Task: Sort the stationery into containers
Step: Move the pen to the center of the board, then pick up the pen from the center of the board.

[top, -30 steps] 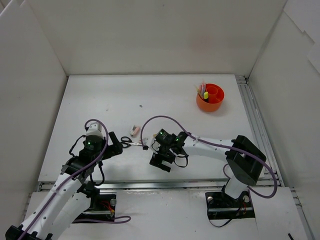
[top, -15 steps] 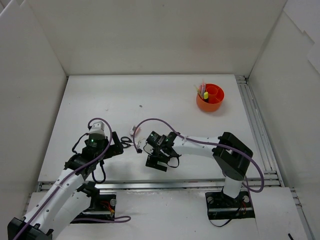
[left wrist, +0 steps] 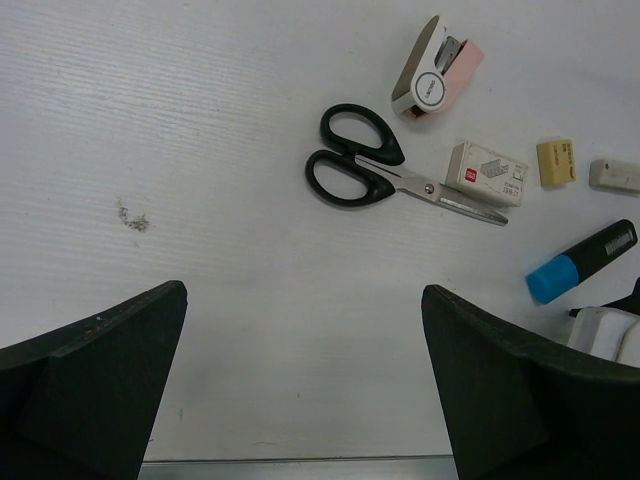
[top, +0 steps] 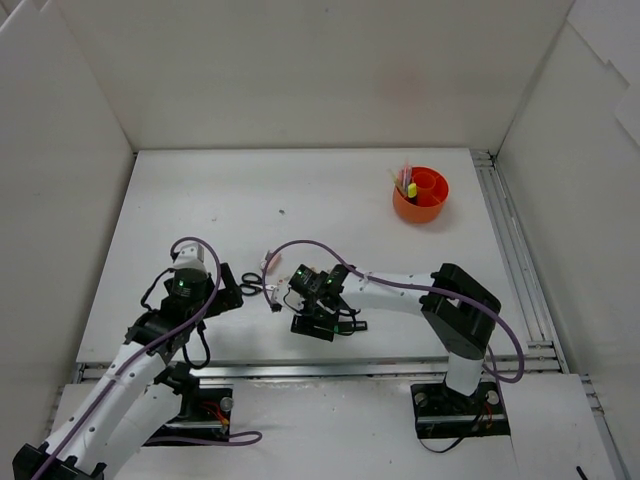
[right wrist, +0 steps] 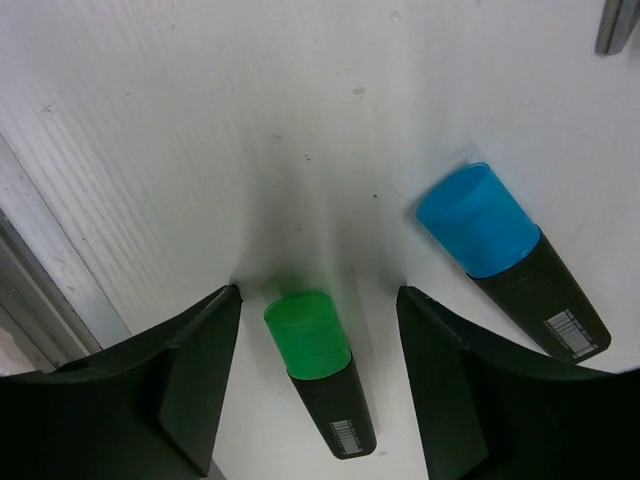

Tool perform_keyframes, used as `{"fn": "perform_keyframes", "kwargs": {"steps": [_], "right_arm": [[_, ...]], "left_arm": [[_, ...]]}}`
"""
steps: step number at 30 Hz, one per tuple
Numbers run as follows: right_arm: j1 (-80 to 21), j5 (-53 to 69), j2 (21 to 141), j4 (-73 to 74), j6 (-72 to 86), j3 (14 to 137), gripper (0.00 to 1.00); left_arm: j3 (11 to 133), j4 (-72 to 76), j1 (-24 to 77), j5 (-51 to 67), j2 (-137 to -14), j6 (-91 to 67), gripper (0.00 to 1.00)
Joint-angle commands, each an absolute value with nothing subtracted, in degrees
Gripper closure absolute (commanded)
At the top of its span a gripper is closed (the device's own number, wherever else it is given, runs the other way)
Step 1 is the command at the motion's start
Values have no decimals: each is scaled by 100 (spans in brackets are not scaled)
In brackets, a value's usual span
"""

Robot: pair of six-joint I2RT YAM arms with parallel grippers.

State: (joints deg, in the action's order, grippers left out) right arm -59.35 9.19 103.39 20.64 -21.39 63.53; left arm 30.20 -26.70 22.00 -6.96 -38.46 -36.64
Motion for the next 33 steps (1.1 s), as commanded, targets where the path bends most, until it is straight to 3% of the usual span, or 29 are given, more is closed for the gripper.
{"fn": "perform_keyframes", "kwargs": {"steps": [1,5,15,19,23,27,33], "right_arm": [[-5968,642,10362,2329,-2092,6231,37],[-5976,694,10380,2329,-2092,6267,48],[-5959,18,10397,2522,-2066,5968,49],[-5950,61,10608,2584,-2013,5950,63],[-5941,368,10451,2593,-2100,6090,91],[-5933,457,9706,2549,-2197,6222,99],[-5566,-167,7915,1286,-2163,5882,100]], "left_arm": [[3287,-2531,2162,-809,-3823,-3630,0],[3278,-2557,2162,-817,-3823,-3647,0],[3305,-2593,2162,-861,-3788,-3683,0],[3322,-2628,2162,-905,-3788,-3656,0],[3375,-2602,2162,-914,-3788,-3639,0],[3419,-2611,2162,-949,-3753,-3647,0],[3559,-2549,2162,-984,-3735,-3577,1]]}}
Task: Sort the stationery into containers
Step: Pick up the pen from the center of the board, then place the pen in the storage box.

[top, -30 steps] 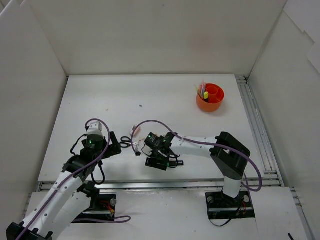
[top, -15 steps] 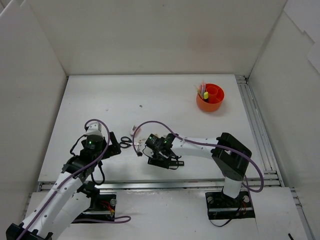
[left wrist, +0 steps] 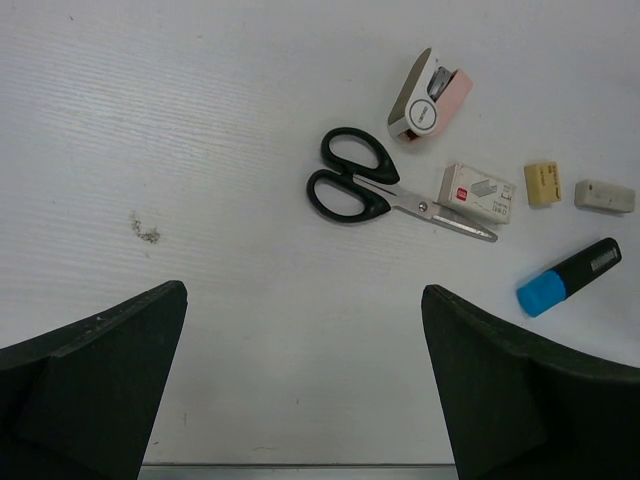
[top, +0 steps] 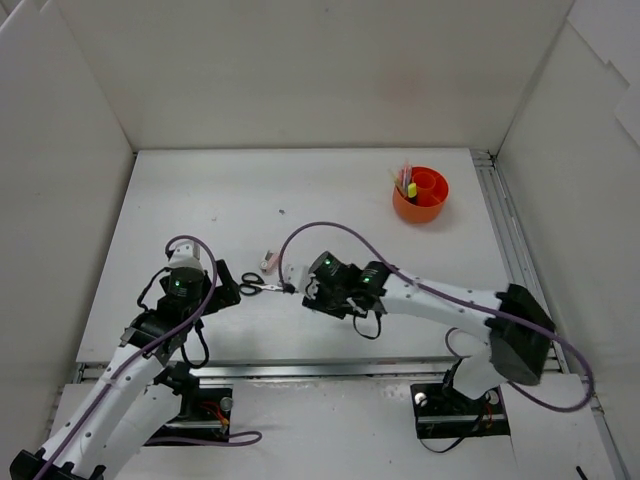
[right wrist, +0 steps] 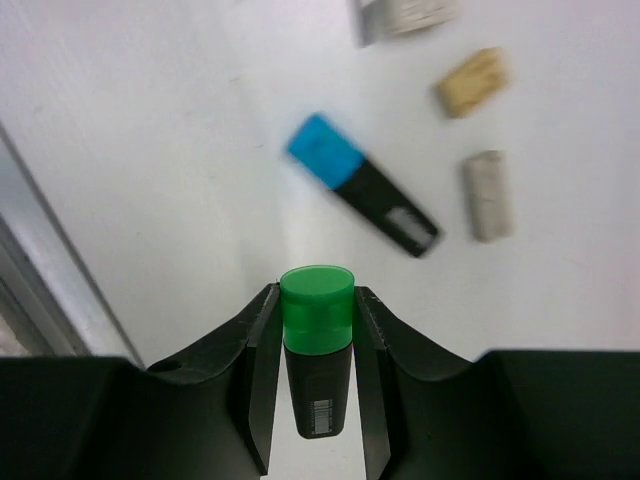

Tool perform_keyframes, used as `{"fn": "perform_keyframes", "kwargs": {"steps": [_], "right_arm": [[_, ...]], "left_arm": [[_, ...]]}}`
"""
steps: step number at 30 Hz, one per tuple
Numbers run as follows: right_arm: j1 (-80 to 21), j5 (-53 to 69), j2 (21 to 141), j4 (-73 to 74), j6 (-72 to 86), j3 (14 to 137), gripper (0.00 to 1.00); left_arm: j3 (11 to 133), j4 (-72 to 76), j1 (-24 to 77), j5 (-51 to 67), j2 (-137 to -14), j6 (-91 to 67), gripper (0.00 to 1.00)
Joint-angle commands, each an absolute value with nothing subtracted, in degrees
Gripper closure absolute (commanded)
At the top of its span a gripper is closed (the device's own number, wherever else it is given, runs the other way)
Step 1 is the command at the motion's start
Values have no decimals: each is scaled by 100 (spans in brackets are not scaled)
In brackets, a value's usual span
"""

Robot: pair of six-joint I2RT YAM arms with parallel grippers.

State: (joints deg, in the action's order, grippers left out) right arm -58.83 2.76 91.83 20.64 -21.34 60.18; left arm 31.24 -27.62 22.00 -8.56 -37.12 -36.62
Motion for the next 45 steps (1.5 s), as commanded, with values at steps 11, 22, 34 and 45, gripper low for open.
{"fn": "perform_keyframes", "kwargs": {"steps": [11,22,34,45], "right_arm": [[-3431,-2469,6985,-3163,-941,4947,100],[-1759,-3437,9033,-5158,-220,5844,100],[-1468,-3225,10150,-6854,-703,5933,100],[-1494,-3419,10328,-7392,-264,5450,87]], "left_arm": [[3840,-2268,2109,-861,-4174,-3489,1],[4104,-2312,2048,-1063,-4491,-3489,0],[4271,-2118,1881,-923,-5000,-3410,0],[4290,-2110,1828,-844,-5081,-3366,1]]}}
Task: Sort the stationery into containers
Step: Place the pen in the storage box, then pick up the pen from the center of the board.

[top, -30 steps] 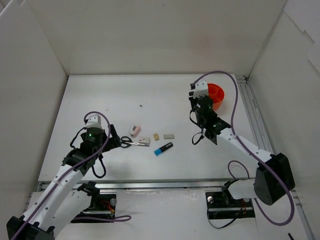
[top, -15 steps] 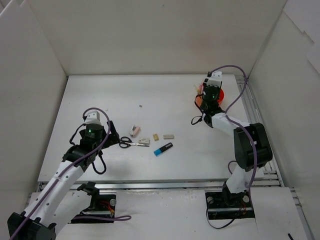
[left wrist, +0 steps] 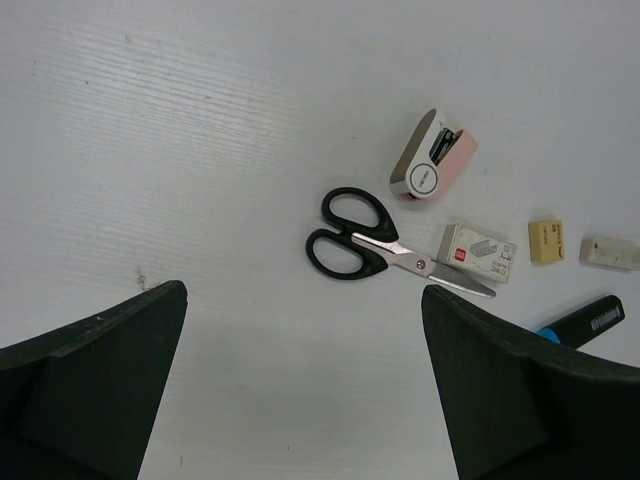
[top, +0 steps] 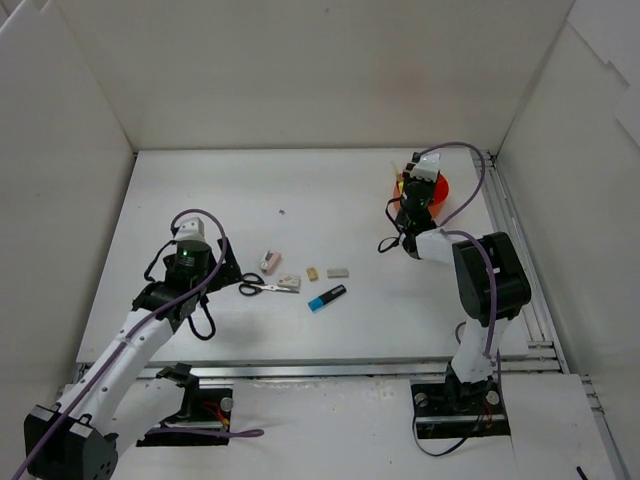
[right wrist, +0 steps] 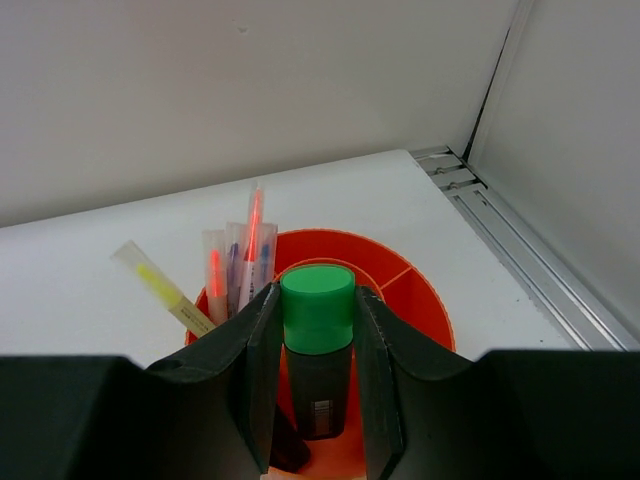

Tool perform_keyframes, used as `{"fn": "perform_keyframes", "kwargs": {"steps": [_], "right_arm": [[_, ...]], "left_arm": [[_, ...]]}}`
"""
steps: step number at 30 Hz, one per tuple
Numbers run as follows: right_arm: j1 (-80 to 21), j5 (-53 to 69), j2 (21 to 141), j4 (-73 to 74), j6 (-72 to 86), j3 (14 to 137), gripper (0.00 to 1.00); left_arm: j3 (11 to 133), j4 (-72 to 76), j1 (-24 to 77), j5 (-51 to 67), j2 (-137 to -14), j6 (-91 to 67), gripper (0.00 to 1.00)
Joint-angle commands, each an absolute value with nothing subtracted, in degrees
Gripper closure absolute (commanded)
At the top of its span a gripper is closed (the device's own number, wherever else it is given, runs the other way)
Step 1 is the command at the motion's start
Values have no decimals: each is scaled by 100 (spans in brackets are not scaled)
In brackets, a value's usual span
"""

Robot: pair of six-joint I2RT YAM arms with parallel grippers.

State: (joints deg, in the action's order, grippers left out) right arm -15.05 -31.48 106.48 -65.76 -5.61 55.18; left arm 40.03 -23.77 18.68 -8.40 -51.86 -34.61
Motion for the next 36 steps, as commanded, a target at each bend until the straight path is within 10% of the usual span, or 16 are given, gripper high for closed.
{"fn": "perform_keyframes", "kwargs": {"steps": [1,4,11,22,36], "right_arm": [[-1520,-3419,10266,-7392,-220,5319,81],[-1687,-3585,10029,-7392,-385,5134,45],[-2170,-3203,9045,-7252,-1211,4799,2],[-2733,1980,8929,-1076,-3501,7548,2],[-3876,3727,9035,2126,-6731,7032,2]], "left_arm": [[4263,-2092,1828,-835,-5063,-3366,0],[4236,-2109,1828,-809,-4966,-3366,0],[4070,-2101,1828,-686,-4642,-3393,0],[3938,-2443,1775,-835,-4070,-3647,1],[3648,-2663,1828,-949,-3867,-4096,0]]}}
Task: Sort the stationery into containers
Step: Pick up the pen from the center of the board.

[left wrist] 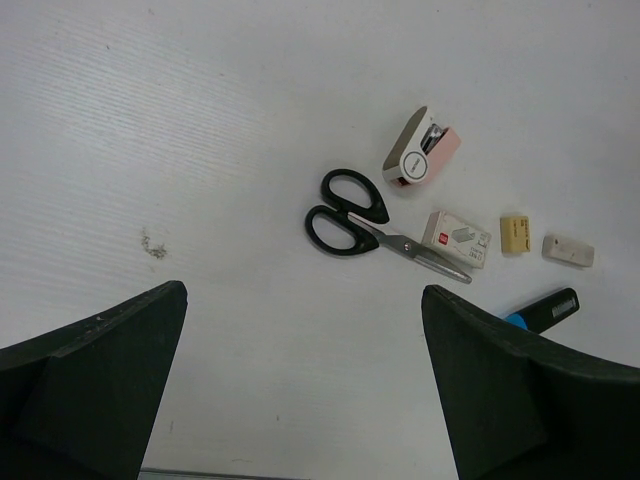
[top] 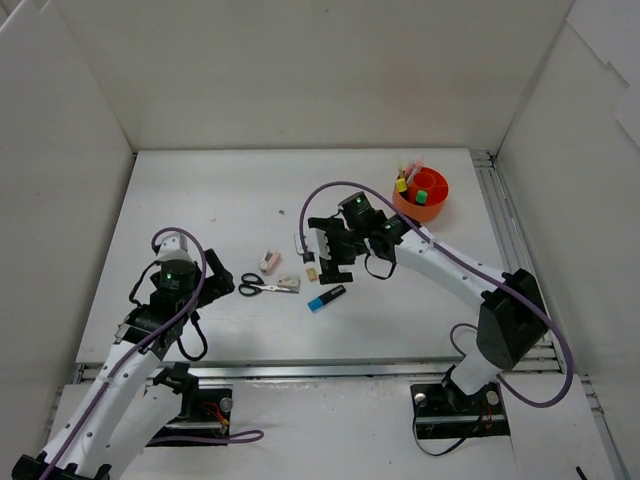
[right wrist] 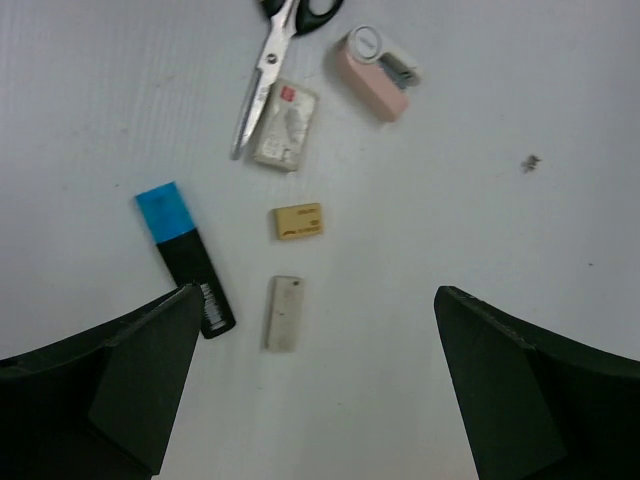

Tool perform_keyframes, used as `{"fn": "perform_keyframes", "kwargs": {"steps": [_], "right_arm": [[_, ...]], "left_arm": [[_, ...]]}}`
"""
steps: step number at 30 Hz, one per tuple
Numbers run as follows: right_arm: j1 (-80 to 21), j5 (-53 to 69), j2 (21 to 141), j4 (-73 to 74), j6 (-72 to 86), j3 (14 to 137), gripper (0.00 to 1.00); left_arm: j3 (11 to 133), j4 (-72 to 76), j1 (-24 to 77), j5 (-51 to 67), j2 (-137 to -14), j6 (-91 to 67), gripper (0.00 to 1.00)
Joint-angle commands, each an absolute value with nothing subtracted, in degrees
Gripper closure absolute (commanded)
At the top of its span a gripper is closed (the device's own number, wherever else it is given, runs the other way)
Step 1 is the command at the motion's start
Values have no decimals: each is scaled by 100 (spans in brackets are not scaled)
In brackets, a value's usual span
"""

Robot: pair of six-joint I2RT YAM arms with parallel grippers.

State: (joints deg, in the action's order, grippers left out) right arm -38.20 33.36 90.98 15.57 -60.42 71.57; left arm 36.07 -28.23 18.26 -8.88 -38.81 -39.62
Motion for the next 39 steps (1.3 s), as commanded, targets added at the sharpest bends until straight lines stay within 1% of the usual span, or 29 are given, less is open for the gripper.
{"fn": "perform_keyframes", "kwargs": {"steps": [1,7,12,15,19,20,22,23,25,26,27,28,32,34,37,38,39], "right_arm": [[-3911,3700,9087,2162,-6750,6918,2],[-4060,3691,9606,2276,-6890,6908,2],[-4166,3473,10335,2390,-6891,7259,2],[-4236,3157,10669,2530,-6899,7471,8],[-4280,2980,10731,2566,-7101,7287,14],[-4306,2962,10749,2575,-7145,7251,21],[-4385,2839,10801,2584,-7189,7172,25],[-4421,2761,10810,2575,-7224,7146,35],[-4482,2751,10854,2584,-7216,7111,46],[-4500,2751,10854,2593,-7225,7102,58],[-4535,2760,10863,2593,-7225,7110,62],[-4518,2751,10881,2593,-7216,7110,64],[-4579,2760,10942,2593,-7198,7128,61],[-4614,2760,10942,2593,-7198,7119,61],[-4667,2760,10942,2593,-7163,7119,73],[-4702,2751,10934,2584,-7120,7128,84],[-4711,2760,10890,2593,-7084,7163,88]], "left_arm": [[3639,-2654,1828,-941,-3911,-4139,1],[3639,-2663,1881,-941,-4069,-4210,1],[3647,-2777,1934,-1063,-3999,-4236,1],[3682,-2891,1934,-1169,-3929,-4254,0],[3691,-2953,1934,-1292,-3876,-4254,0],[3683,-2953,1934,-1301,-3893,-4254,0],[3683,-2927,1934,-1301,-3928,-4263,0],[3683,-2927,1934,-1301,-3955,-4271,0],[3691,-2927,1934,-1301,-3981,-4272,0],[3683,-2927,1934,-1301,-4008,-4271,0],[3700,-2927,1934,-1318,-4025,-4289,0],[3700,-2927,1934,-1336,-4017,-4280,0],[3718,-2927,1934,-1336,-4017,-4263,1],[3727,-2953,1934,-1345,-3999,-4263,1],[3718,-2997,1934,-1345,-3929,-4271,0],[3709,-2997,1934,-1345,-3868,-4289,0],[3700,-3023,1934,-1353,-3850,-4280,0]]}}
